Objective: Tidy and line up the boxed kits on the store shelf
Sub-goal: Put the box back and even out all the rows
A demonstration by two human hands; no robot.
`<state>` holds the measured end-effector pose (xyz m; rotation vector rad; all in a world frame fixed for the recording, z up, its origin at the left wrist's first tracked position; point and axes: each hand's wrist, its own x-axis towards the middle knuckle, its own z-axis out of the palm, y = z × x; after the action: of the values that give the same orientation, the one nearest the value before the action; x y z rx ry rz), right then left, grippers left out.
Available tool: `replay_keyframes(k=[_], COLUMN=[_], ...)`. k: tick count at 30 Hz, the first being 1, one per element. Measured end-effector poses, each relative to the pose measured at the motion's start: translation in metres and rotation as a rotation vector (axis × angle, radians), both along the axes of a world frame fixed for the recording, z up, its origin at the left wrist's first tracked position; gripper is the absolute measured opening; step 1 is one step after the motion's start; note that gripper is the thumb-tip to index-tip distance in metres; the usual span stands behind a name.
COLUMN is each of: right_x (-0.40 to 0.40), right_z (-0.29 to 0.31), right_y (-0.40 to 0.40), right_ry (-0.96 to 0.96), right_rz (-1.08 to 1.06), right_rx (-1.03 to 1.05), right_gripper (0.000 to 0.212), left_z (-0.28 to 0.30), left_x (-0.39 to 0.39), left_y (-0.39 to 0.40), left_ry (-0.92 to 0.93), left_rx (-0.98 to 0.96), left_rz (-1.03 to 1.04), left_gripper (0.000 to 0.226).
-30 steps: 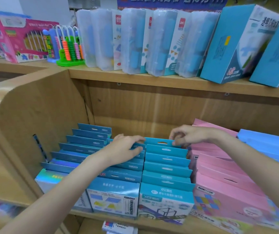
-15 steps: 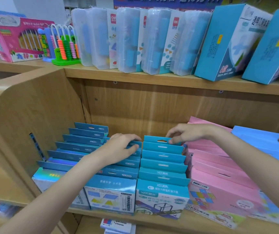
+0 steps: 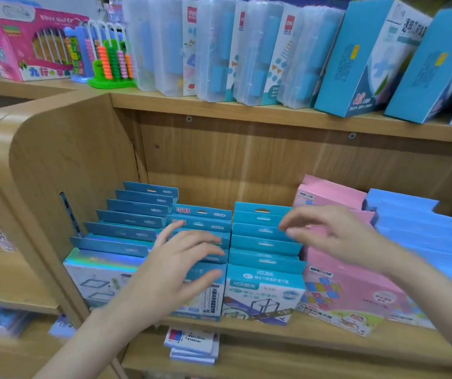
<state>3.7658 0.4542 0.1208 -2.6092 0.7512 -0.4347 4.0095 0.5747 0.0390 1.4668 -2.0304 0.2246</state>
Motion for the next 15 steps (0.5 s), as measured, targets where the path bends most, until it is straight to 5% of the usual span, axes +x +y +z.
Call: replay_keyframes(k=[5, 15], right_x=[0.010, 0.024], right_z=[-0.043, -0.069], right_y=[0.027, 0.042], right_ry=[0.148, 0.115], right_rz=[-0.011, -0.221], right_rx=[-0.161, -0.195], right_gripper=[0.027, 0.022], left_z=[-0.009, -0.026], left_x=[-0.002, -0.004], left_y=[0.003, -0.004], left_ry=[-0.219, -0.193], left_rx=[0.056, 0.015], left_rz=[0.041, 0.051], left_gripper=[0.048, 0.040])
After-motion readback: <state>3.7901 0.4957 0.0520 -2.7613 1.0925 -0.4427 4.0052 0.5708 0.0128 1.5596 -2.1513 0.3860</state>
